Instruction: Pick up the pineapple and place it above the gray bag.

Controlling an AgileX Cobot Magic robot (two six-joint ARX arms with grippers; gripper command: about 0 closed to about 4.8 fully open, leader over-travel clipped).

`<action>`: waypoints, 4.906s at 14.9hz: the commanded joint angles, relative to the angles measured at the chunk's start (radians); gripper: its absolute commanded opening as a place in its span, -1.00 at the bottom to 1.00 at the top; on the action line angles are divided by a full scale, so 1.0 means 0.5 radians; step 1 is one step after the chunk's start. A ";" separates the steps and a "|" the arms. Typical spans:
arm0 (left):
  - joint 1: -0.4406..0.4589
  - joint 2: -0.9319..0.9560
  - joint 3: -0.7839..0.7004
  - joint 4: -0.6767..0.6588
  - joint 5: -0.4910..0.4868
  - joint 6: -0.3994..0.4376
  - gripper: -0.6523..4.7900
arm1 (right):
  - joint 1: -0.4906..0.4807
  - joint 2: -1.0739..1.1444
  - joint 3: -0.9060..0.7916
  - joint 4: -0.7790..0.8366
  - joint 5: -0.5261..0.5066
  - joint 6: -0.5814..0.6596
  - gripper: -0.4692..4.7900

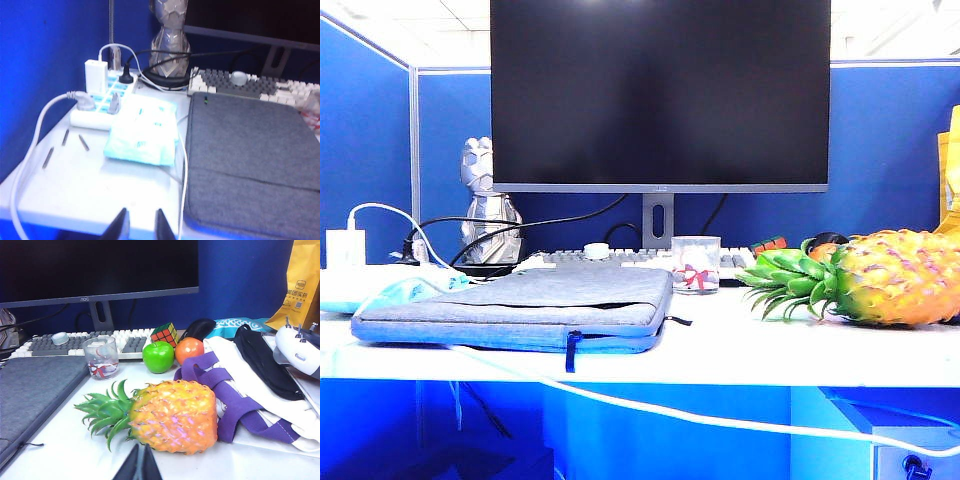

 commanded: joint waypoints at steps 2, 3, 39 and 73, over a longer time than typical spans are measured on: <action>0.001 -0.001 0.002 0.051 0.005 -0.063 -0.46 | 0.002 -0.003 0.010 0.041 0.009 0.002 -0.82; 0.001 -0.001 0.002 0.048 0.005 -0.089 -0.47 | 0.001 -0.003 0.010 0.042 0.009 0.002 -0.82; -0.002 1.480 1.106 -0.027 0.668 -0.085 1.00 | -0.069 3.577 3.168 -2.015 -0.747 -2.006 1.00; -0.002 1.621 1.106 -0.015 0.628 -0.105 1.00 | 0.394 4.157 4.358 -0.954 -1.431 -0.831 -0.82</action>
